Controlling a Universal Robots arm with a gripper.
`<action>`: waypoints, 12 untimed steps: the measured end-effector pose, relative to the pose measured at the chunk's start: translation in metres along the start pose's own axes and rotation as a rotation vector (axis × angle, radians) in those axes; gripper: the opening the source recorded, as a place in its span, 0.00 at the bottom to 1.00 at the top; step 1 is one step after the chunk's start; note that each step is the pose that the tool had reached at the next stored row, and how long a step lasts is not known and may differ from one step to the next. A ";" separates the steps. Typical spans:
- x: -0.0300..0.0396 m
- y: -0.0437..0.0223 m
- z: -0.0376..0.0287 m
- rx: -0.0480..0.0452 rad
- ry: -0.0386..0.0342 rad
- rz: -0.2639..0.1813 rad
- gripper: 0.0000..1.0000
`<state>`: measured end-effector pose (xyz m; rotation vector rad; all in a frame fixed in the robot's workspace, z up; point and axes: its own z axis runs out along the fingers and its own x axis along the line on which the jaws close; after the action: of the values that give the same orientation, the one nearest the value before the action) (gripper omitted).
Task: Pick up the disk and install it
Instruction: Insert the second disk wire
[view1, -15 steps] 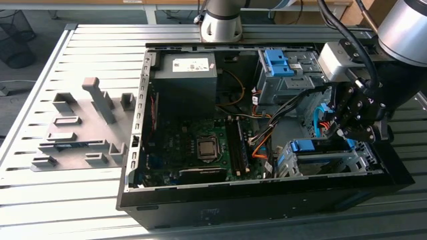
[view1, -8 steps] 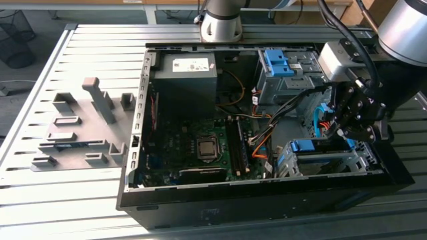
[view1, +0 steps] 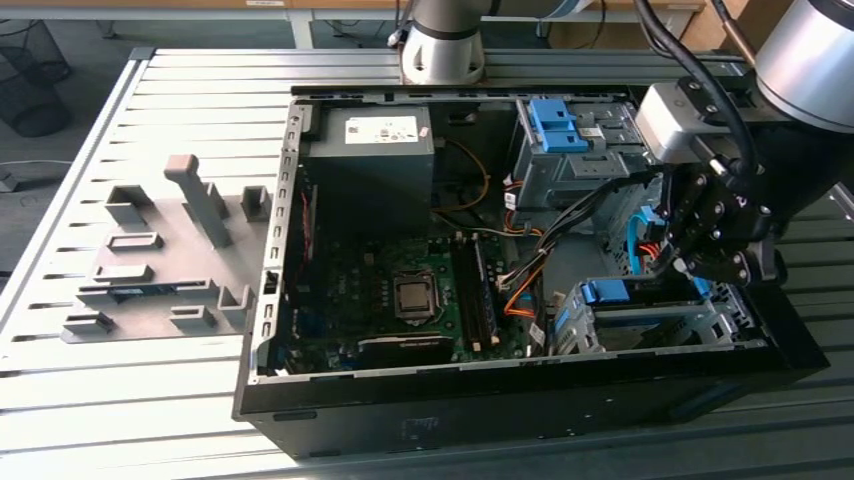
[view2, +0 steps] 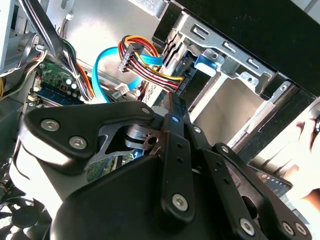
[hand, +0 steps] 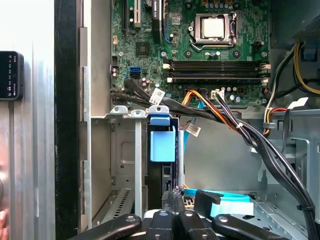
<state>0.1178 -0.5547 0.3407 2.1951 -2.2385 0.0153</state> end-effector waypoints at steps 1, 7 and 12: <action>0.0000 0.0000 -0.0021 -0.0002 -0.0001 0.000 0.11; 0.0002 0.0001 -0.0146 -0.0018 -0.0005 0.000 0.11; 0.0002 0.0026 -0.0146 -0.0018 -0.0006 0.000 0.11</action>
<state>0.1151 -0.5547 0.3553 2.1944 -2.2380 0.0126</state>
